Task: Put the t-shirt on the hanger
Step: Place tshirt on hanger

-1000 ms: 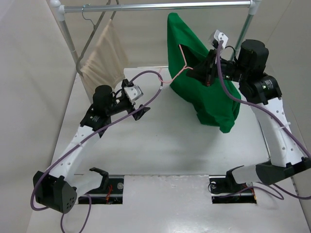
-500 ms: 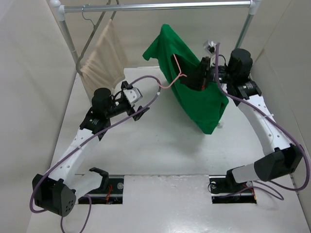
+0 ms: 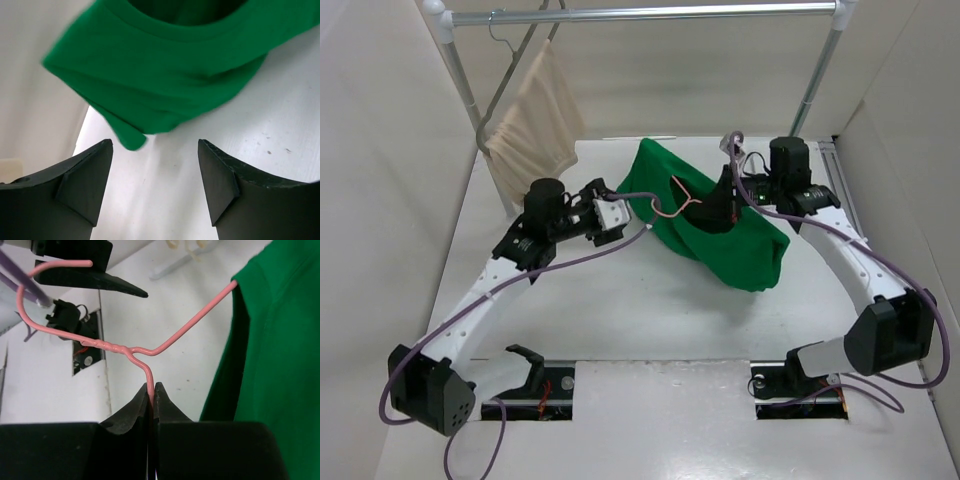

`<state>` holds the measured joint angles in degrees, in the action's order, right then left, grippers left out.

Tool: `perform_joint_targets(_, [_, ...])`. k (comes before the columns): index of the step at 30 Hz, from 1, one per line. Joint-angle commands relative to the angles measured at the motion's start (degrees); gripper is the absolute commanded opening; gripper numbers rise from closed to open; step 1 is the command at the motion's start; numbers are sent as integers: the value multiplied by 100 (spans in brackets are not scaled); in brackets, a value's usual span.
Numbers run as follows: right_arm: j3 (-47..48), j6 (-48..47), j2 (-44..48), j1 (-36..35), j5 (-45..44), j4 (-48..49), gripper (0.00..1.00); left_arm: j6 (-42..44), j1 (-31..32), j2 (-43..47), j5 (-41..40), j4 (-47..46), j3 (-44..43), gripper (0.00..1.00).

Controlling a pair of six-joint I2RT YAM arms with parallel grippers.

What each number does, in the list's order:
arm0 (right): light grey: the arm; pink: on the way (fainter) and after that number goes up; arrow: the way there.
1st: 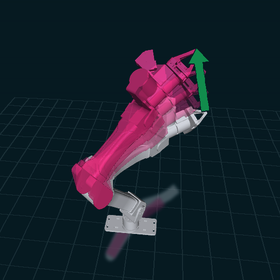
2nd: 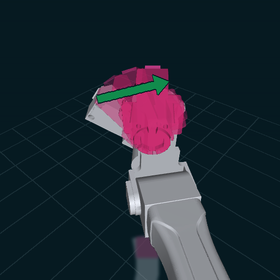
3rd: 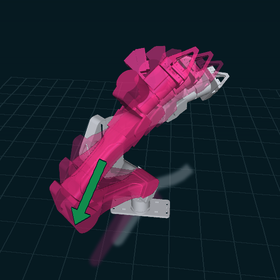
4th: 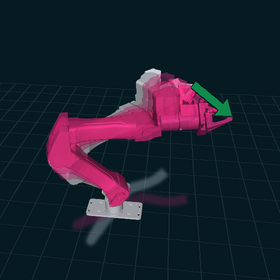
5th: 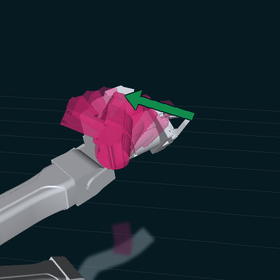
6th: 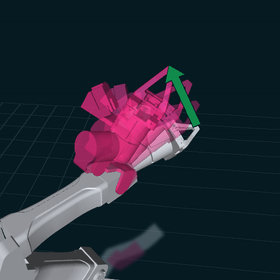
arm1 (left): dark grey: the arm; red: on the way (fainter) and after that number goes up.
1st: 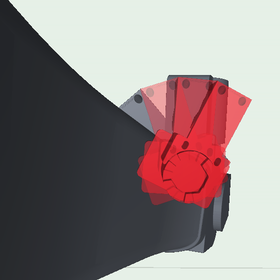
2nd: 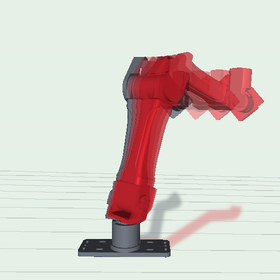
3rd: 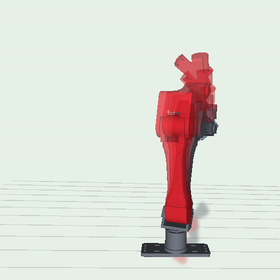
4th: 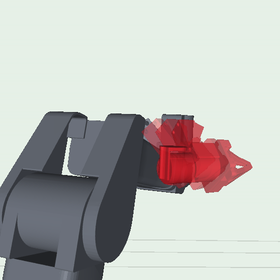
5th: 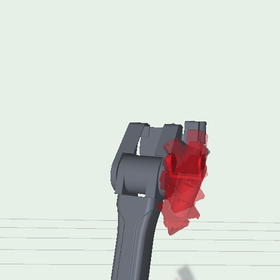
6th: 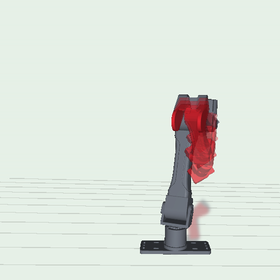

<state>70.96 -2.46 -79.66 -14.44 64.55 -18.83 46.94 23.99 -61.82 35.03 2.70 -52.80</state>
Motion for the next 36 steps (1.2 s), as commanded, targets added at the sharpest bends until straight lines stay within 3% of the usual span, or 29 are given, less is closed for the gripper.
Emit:
perform_joint_targets(1, [541, -825, -76, -181, -567, -698, 0, -264, 141, -189, -784, 38, -486, 66])
perform_joint_targets(7, [665, -1529, -278, -665, -409, -1500, 0, -580, 141, -716, -2059, 55, -337, 72])
perform_joint_targets(14, [559, -1748, 20, -578, -242, -1624, 0, -555, 141, -831, -2123, -278, 76, 77])
perform_joint_targets(17, [620, -2230, 73, -464, -49, -2184, 0, -501, -139, -893, -1948, -279, 182, 77])
perform_joint_targets(21, [507, -2873, 126, -192, 47, -2933, 0, -458, -517, -770, -932, -147, 182, 78])
perform_joint_targets(28, [348, -3261, 249, 55, 760, -3039, 0, -326, -782, -630, 563, -200, 314, 80])
perform_joint_targets(33, [225, -3454, 21, -234, 839, -3039, 0, -789, -834, -445, 2330, -1305, 314, 88])
perform_joint_targets(35, [304, -3515, -67, -533, 839, -2986, 0, -791, -756, -532, 2972, -1615, 139, 99])
perform_joint_targets(36, [305, -3516, -154, -638, 839, -2986, 0, -704, -686, -585, 3245, -1615, 51, 99])
